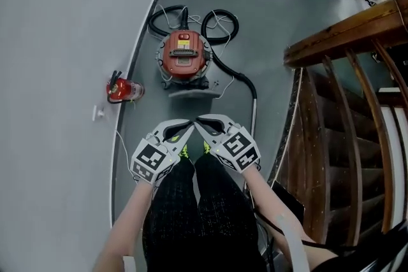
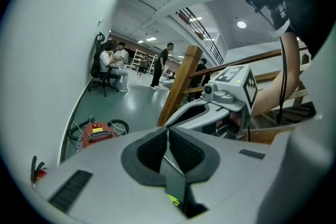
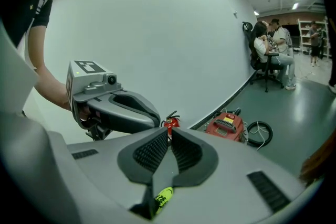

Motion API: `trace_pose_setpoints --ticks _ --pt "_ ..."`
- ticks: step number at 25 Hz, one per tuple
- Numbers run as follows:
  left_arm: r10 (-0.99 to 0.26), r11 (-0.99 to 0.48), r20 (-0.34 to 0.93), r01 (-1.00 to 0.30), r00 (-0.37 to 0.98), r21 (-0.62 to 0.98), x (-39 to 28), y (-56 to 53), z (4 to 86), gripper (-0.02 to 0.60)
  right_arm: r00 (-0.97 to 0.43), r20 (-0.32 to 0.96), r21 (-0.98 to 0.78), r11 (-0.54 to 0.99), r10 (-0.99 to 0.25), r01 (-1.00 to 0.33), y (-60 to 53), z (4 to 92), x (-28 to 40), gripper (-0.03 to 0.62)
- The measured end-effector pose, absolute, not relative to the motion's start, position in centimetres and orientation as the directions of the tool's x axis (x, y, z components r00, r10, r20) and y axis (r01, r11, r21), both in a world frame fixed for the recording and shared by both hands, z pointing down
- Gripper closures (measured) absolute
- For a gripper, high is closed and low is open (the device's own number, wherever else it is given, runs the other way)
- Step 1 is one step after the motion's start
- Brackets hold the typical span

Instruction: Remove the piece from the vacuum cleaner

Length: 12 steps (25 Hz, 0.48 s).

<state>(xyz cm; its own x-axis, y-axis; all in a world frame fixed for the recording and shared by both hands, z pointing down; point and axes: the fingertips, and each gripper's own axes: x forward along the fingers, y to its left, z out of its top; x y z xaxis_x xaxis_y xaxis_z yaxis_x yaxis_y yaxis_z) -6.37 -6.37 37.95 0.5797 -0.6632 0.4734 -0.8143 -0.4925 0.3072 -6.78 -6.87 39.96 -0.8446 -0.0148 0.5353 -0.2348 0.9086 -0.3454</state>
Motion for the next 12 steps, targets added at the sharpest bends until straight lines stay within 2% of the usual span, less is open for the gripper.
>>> trace_pose_setpoints --ticks 8,10,12 --pt "-0.621 -0.514 0.528 -0.809 0.58 0.284 -5.3 -7.9 44.9 0.572 -0.813 0.582 -0.338 0.914 0.017 -0.223 -8.2 47.5 -6.1 0.576" --pt "-0.621 -0.511 0.535 -0.813 0.573 0.279 -5.2 -8.2 46.5 0.56 -0.809 0.587 -0.347 0.907 0.012 -0.239 -8.5 49.2 -5.7 0.568" --pt "-0.625 -0.504 0.539 -0.819 0.565 0.274 -5.3 -8.4 47.9 0.52 -0.803 0.596 -0.347 0.904 0.007 -0.25 -8.7 50.8 -5.5 0.541"
